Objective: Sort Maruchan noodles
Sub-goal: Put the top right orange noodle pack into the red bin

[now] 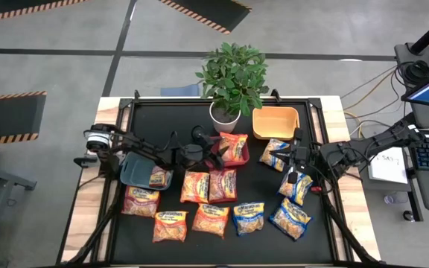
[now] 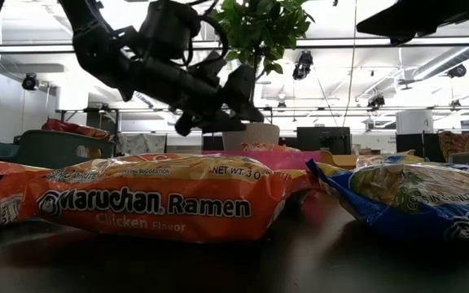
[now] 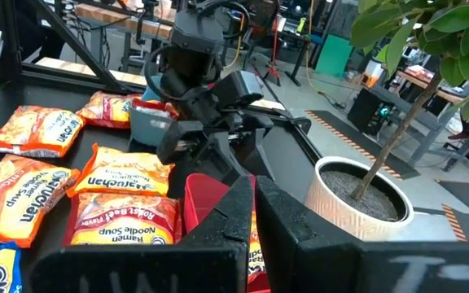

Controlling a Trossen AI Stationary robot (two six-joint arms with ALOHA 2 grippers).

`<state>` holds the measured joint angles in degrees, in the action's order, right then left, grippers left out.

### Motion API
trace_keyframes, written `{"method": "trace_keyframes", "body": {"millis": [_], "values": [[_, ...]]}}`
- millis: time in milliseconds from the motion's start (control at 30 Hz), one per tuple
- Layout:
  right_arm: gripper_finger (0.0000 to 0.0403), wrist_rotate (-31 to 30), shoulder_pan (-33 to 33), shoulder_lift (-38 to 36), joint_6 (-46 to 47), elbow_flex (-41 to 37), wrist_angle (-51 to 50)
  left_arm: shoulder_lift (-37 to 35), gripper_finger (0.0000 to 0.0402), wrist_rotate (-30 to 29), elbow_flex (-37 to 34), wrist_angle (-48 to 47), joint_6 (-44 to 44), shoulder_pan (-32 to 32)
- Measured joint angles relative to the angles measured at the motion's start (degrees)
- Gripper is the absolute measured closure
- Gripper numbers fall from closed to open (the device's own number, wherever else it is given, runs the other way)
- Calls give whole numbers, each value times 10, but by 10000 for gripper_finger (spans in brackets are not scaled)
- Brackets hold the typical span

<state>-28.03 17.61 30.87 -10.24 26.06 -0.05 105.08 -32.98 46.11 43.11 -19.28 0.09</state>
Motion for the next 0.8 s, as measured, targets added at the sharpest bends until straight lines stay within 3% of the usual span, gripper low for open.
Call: {"method": "trace_keyframes", "body": {"millis": [500, 800], "values": [[394, 0, 0, 0, -1, 0, -1, 17, 128, -7, -1, -10, -14, 36], [394, 0, 0, 0, -3, 0, -1, 64, 127, -5, -1, 79, -7, 40]]}}
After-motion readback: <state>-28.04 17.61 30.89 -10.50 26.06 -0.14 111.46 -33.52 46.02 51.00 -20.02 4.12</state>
